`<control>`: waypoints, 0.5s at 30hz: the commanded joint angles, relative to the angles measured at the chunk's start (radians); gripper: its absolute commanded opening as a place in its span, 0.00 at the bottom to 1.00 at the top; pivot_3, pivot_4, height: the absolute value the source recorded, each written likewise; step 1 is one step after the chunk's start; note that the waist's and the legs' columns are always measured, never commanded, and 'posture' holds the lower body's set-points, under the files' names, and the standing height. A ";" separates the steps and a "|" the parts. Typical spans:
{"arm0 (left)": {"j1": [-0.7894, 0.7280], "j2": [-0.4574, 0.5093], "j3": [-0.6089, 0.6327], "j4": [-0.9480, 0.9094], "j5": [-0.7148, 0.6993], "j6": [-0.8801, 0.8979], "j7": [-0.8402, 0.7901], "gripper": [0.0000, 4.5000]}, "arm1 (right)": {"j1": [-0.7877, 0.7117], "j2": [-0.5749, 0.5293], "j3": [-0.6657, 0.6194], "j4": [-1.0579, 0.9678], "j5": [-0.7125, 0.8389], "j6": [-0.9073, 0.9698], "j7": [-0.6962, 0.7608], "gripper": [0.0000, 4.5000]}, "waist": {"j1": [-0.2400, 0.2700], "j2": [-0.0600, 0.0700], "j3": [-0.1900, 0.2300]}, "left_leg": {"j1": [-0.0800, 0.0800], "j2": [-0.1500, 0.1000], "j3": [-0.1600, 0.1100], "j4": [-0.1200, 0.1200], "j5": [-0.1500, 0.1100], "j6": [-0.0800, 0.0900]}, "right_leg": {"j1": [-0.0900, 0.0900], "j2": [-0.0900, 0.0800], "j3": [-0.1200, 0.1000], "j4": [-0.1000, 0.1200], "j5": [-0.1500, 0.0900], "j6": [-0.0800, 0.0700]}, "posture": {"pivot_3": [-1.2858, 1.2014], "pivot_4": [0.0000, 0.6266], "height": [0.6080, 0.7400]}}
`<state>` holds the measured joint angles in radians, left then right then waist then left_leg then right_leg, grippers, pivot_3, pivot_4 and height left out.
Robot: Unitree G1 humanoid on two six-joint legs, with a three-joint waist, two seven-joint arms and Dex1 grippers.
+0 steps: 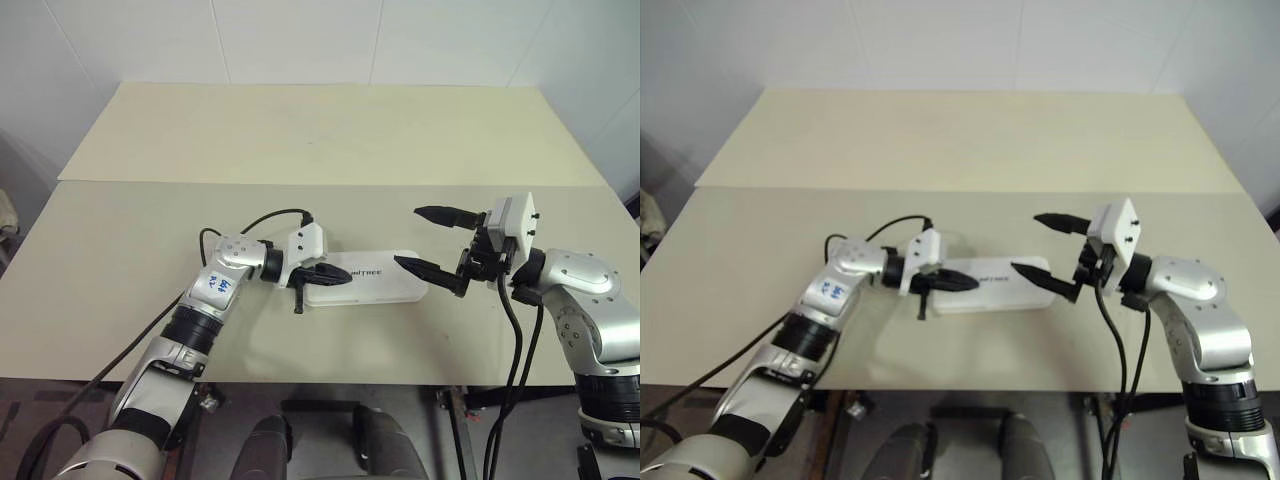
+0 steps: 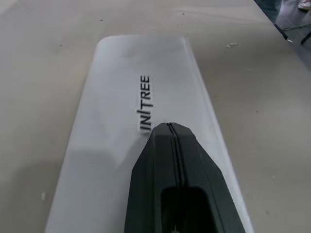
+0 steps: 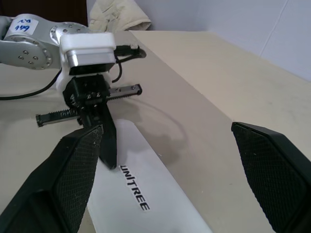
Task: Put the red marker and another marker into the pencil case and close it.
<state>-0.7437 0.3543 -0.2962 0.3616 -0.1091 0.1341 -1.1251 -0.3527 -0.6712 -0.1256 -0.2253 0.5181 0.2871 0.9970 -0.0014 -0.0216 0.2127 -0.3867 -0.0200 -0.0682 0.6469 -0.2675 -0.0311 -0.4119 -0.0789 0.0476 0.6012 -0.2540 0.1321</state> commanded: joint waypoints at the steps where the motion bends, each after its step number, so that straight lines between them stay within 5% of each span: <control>1: 0.008 0.001 -0.046 0.001 0.058 0.032 0.013 0.00 | 0.005 0.004 -0.024 -0.043 0.021 -0.002 -0.018 1.00 | 0.000 0.000 0.000 | 0.000 0.000 0.000 0.000 0.000 0.000 | 0.000 0.000 0.000 0.000 0.000 0.000 | 0.52 0.24 1.00; 5: 0.016 -0.001 -0.041 -0.028 0.044 0.056 0.018 0.00 | 0.008 0.006 -0.022 -0.041 0.022 -0.006 -0.020 1.00 | -0.001 0.000 0.000 | 0.001 0.000 0.000 0.000 0.000 0.001 | 0.002 0.000 0.000 0.000 0.000 0.000 | 0.52 0.24 1.00; 15: 0.081 0.063 0.204 -0.248 -0.216 0.164 -0.018 0.00 | -0.026 -0.002 -0.038 0.012 0.042 -0.033 0.038 1.00 | -0.005 0.000 0.000 | 0.000 0.001 0.000 -0.001 0.000 0.001 | -0.001 0.000 0.000 0.001 0.000 0.000 | 0.52 0.24 1.00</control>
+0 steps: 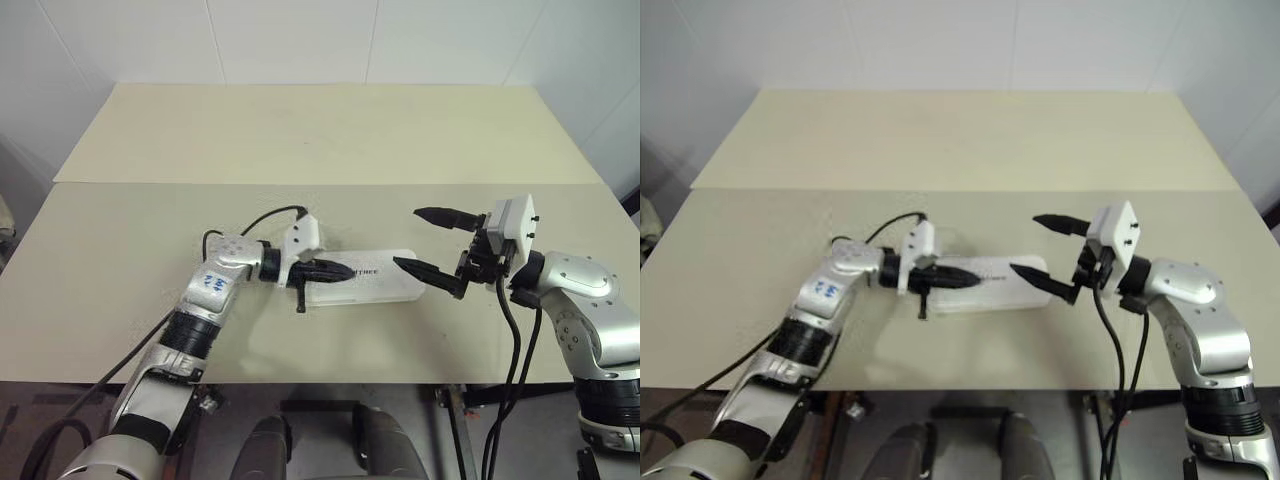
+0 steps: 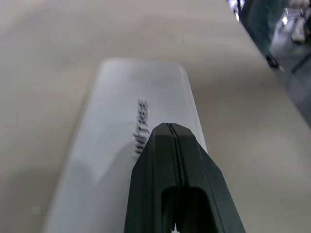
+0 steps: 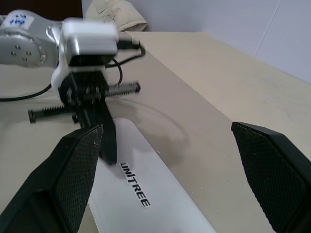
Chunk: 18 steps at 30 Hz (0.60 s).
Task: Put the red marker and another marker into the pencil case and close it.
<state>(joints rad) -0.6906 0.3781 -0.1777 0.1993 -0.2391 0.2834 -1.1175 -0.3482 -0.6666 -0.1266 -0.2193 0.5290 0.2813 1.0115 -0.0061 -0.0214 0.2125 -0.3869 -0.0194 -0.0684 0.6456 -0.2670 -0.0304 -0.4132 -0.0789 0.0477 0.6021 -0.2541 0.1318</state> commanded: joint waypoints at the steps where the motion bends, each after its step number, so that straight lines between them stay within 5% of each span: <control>1: 0.048 0.062 0.117 -0.098 -0.108 0.007 -0.035 0.00 | -0.039 -0.010 -0.038 0.011 0.033 -0.026 0.028 1.00 | -0.002 0.000 0.000 | 0.000 0.000 0.000 0.000 0.000 0.000 | 0.000 0.000 0.000 0.000 0.000 0.000 | 0.52 0.24 1.00; 3: 0.086 0.101 0.158 -0.116 -0.125 -0.008 -0.035 0.00 | -0.047 -0.021 -0.044 0.019 0.035 -0.027 0.040 1.00 | -0.002 0.000 0.000 | 0.000 0.000 0.001 0.000 0.000 0.000 | 0.000 0.000 0.000 0.000 0.000 0.000 | 0.52 0.24 1.00; 6: 0.149 0.150 0.229 -0.140 -0.145 -0.030 -0.015 0.13 | -0.050 -0.039 -0.046 0.038 0.027 -0.041 0.070 1.00 | 0.001 0.000 0.000 | 0.000 0.000 0.000 0.000 0.000 0.000 | 0.000 0.000 0.000 0.000 0.000 0.000 | 0.52 0.24 1.00; 18: 0.209 0.197 0.409 -0.158 -0.211 -0.131 0.071 0.99 | -0.063 -0.076 -0.051 0.200 -0.043 -0.195 0.153 1.00 | 0.004 0.000 0.000 | 0.000 0.000 0.000 0.000 0.000 -0.001 | 0.000 -0.001 -0.001 -0.002 0.000 -0.001 | 0.52 0.24 1.00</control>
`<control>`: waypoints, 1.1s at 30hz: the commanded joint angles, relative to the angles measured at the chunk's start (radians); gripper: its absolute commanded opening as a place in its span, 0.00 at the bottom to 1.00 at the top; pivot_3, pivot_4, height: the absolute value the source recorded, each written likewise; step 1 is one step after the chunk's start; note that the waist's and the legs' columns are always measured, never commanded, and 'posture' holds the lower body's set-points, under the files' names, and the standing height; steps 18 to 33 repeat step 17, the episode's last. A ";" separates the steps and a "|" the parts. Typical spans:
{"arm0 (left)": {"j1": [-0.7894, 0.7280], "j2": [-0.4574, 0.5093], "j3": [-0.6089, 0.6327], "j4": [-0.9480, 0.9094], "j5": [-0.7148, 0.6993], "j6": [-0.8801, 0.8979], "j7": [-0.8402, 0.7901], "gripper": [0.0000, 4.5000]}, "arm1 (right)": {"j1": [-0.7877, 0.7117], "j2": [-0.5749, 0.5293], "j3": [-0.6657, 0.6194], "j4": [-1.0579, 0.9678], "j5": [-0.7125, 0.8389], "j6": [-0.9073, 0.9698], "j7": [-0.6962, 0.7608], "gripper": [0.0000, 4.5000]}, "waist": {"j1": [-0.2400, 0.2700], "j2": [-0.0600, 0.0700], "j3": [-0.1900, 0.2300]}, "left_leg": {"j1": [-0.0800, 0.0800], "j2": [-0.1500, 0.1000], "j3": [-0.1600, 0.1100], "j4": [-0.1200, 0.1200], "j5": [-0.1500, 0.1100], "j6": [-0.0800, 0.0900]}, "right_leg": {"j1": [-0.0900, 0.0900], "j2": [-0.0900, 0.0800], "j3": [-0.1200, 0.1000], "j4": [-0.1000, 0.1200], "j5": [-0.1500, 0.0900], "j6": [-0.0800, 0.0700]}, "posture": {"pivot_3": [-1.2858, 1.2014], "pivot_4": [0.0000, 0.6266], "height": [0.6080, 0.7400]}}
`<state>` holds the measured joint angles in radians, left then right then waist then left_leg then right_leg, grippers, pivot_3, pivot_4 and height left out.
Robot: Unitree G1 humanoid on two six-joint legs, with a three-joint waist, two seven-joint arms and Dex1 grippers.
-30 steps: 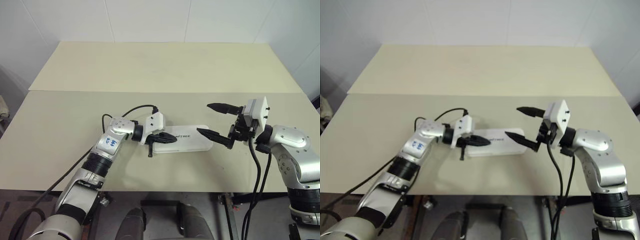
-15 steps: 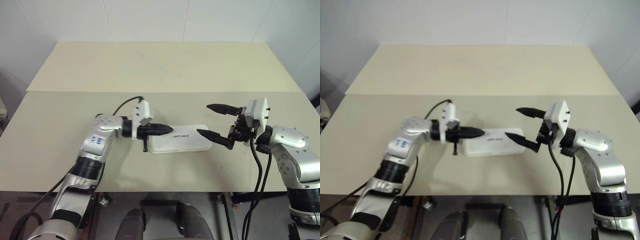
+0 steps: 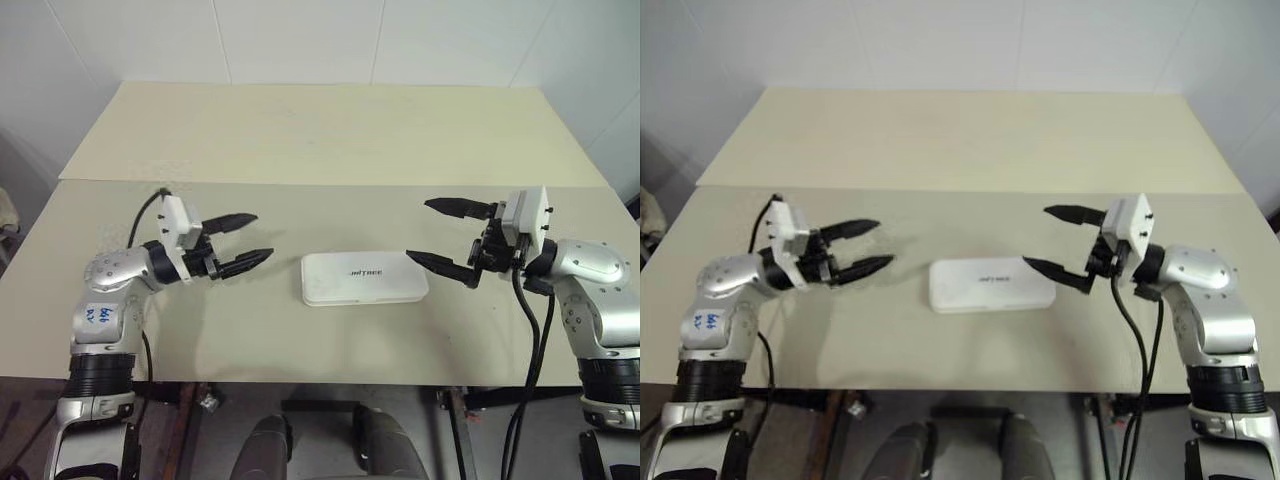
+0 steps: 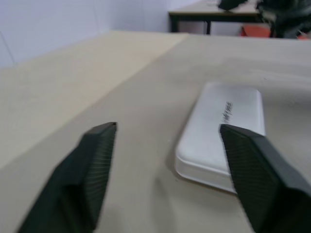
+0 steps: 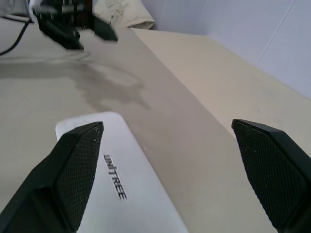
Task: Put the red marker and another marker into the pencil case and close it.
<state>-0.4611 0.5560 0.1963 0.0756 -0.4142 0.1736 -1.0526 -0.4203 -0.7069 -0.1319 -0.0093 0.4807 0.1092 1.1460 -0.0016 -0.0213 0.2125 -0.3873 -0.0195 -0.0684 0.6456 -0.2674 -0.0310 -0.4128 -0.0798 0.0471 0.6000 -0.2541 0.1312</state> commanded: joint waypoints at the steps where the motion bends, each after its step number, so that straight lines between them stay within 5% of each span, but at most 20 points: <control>1: -0.025 0.018 0.032 -0.037 -0.037 -0.021 0.013 0.99 | 0.013 -0.047 -0.053 -0.003 0.009 -0.023 0.029 1.00 | -0.001 0.000 0.000 | 0.000 0.000 0.000 0.000 0.000 0.000 | 0.000 0.000 0.000 0.000 0.000 0.000 | 0.52 0.24 1.00; 13: -0.077 0.010 -0.021 0.043 -0.021 -0.043 -0.013 0.99 | 0.141 -0.102 -0.104 -0.053 0.026 0.014 0.023 1.00 | -0.005 0.000 0.000 | 0.001 0.000 0.001 0.000 0.000 0.000 | 0.000 0.000 0.000 0.000 0.000 0.000 | 0.52 0.24 1.00; 33: -0.087 0.014 -0.029 0.048 -0.018 -0.052 -0.016 0.99 | 0.129 -0.082 -0.086 -0.060 0.021 0.021 0.002 1.00 | -0.004 0.000 0.000 | 0.001 0.001 0.001 0.000 0.000 0.000 | 0.000 0.001 0.000 0.001 0.000 0.000 | 0.52 0.24 1.00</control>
